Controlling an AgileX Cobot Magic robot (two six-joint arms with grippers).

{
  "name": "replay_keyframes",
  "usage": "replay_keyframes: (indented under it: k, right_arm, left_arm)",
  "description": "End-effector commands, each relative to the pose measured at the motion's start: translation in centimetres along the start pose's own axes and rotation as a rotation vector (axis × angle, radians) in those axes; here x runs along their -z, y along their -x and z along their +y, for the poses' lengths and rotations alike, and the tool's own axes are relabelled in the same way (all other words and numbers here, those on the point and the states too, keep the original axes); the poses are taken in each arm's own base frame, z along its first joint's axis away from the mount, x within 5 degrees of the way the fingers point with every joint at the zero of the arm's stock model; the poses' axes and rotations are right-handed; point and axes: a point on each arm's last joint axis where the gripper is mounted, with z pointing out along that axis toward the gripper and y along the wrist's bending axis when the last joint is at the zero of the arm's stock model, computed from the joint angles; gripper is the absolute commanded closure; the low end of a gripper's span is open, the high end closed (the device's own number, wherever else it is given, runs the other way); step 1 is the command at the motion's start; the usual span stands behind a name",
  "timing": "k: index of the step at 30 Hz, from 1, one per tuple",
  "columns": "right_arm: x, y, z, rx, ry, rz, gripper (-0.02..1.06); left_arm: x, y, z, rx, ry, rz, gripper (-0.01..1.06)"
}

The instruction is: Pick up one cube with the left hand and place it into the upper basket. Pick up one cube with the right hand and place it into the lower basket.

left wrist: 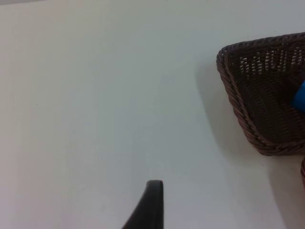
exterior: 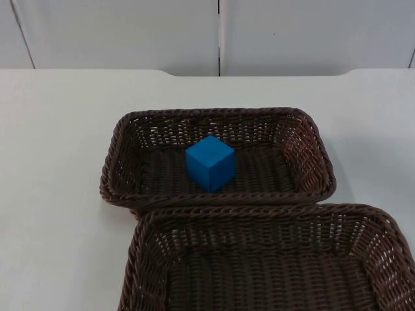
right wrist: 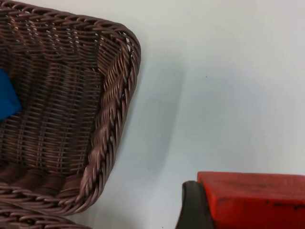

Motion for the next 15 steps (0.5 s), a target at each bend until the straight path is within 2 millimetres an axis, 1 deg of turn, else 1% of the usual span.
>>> replay_keyframes:
  k: [1, 12, 15]
  right_arm:
    - [0.6, 0.1, 0.0, 0.013, -0.003, -0.011, 1.05]
    - [0.6, -0.3, 0.3, 0.02, 0.03, 0.037, 1.05]
    - [0.8, -0.4, 1.5, 0.063, 0.05, 0.04, 1.05]
  left_arm:
    - [0.0, 0.1, 0.0, 0.013, -0.002, -0.017, 0.2]
    - [0.0, 0.1, 0.0, 0.013, -0.002, -0.017, 0.2]
    - [0.0, 0.1, 0.0, 0.013, -0.002, -0.017, 0.2]
